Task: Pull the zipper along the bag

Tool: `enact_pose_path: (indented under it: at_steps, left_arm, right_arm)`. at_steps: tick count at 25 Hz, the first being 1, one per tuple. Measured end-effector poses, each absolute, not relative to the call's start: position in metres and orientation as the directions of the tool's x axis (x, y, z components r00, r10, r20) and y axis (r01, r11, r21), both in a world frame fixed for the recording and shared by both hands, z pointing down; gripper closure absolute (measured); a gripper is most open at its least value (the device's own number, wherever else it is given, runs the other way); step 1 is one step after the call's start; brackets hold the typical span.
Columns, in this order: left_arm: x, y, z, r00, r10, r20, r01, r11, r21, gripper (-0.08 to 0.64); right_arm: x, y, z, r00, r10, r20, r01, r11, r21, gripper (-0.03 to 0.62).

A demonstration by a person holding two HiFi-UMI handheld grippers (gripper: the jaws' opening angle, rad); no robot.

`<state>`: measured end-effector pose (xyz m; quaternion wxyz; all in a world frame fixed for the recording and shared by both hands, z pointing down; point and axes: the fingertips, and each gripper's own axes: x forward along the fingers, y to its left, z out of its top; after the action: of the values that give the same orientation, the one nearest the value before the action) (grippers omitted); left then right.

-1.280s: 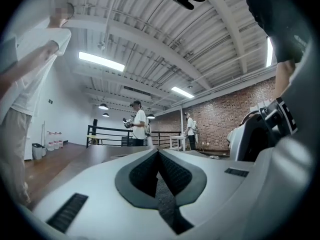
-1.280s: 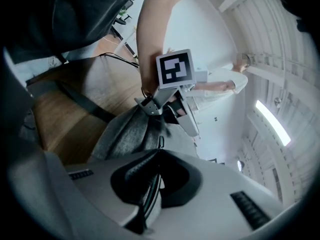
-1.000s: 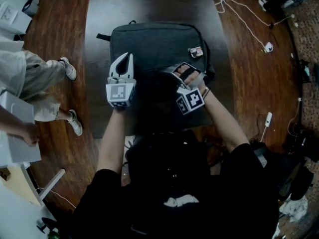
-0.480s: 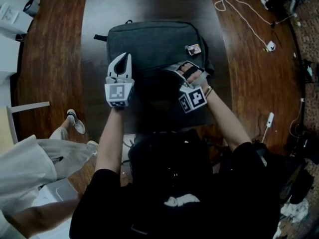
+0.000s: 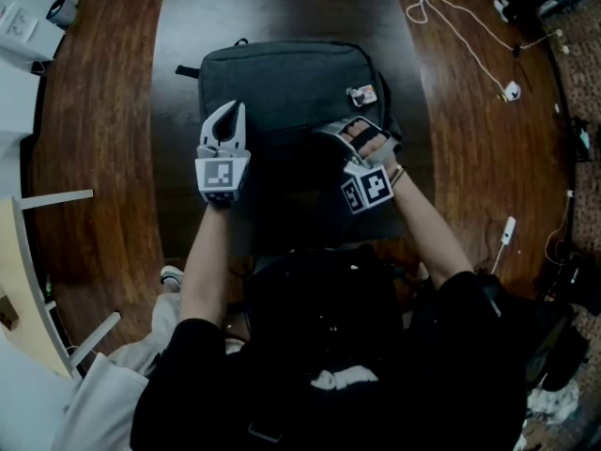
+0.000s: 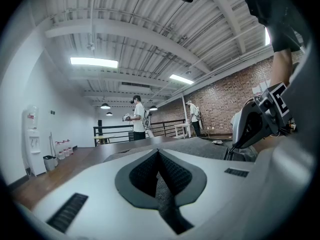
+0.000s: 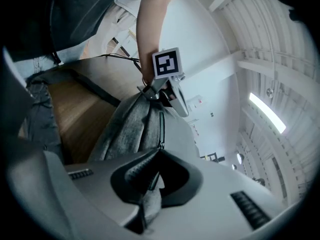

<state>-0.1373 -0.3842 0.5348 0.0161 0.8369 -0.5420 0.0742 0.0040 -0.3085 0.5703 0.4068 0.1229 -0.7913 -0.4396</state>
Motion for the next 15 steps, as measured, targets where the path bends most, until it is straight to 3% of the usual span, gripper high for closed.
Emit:
enact_pose_path:
  at_steps: [15]
  left_arm:
    - [-0.138, -0.386, 0.539, 0.386, -0.913, 0.131, -0.914, -0.398, -0.082, 0.561]
  right_arm:
    - [0.034, -0.314, 0.576, -0.624, -0.575, 0.529, 0.129, 0.592, 0.795, 0.571]
